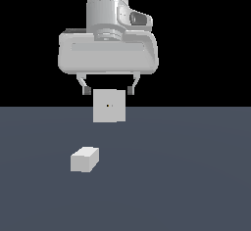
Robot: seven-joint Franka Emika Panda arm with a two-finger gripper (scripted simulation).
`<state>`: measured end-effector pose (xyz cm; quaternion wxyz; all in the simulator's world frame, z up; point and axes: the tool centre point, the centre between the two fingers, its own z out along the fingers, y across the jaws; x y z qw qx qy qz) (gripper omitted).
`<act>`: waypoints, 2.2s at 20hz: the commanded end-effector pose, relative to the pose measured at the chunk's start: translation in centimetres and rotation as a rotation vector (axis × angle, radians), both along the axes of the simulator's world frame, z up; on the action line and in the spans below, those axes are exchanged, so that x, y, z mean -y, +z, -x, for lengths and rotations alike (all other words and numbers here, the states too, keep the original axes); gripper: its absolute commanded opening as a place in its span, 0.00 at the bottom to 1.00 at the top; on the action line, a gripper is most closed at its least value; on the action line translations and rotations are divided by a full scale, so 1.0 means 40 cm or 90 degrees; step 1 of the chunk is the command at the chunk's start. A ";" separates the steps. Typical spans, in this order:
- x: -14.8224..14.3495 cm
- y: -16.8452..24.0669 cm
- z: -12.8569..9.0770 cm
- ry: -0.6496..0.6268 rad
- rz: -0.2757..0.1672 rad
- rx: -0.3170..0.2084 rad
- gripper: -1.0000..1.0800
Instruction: Plug the charger into the wall socket.
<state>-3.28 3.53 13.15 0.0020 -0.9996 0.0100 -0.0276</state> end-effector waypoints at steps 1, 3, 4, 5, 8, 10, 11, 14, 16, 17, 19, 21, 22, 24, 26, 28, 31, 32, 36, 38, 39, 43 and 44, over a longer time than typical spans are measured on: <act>-0.009 -0.021 0.024 -0.010 0.001 0.013 0.96; -0.017 -0.039 0.042 -0.019 0.002 0.024 0.96; -0.022 -0.049 0.051 -0.024 0.002 0.030 0.96; -0.026 -0.058 0.060 -0.028 0.002 0.035 0.96; -0.038 -0.086 0.085 -0.041 0.004 0.051 0.96; -0.046 -0.103 0.099 -0.049 0.005 0.061 0.96; -0.050 -0.111 0.105 -0.052 0.005 0.065 0.96; -0.059 -0.133 0.121 -0.061 0.006 0.077 0.96; -0.064 -0.144 0.128 -0.067 0.007 0.083 0.96; -0.066 -0.150 0.132 -0.069 0.008 0.086 0.96; -0.070 -0.159 0.137 -0.072 0.009 0.090 0.96; -0.073 -0.165 0.141 -0.075 0.009 0.094 0.96; -0.074 -0.168 0.142 -0.076 0.010 0.095 0.96; -0.075 -0.172 0.144 -0.078 0.010 0.097 0.96; -0.076 -0.173 0.144 -0.078 0.011 0.097 0.96; -0.076 -0.173 0.144 -0.077 0.010 0.096 0.96; -0.076 -0.183 0.145 -0.077 0.010 0.096 0.96; -0.076 -0.189 0.145 -0.077 0.010 0.096 0.96; -0.076 -0.225 0.146 -0.078 0.010 0.096 0.96; -0.076 -0.249 0.147 -0.078 0.011 0.096 0.96; -0.076 -0.260 0.147 -0.078 0.011 0.096 0.96; -0.076 -0.290 0.146 -0.078 0.011 0.097 0.96; -0.076 -0.294 0.146 -0.078 0.011 0.097 0.96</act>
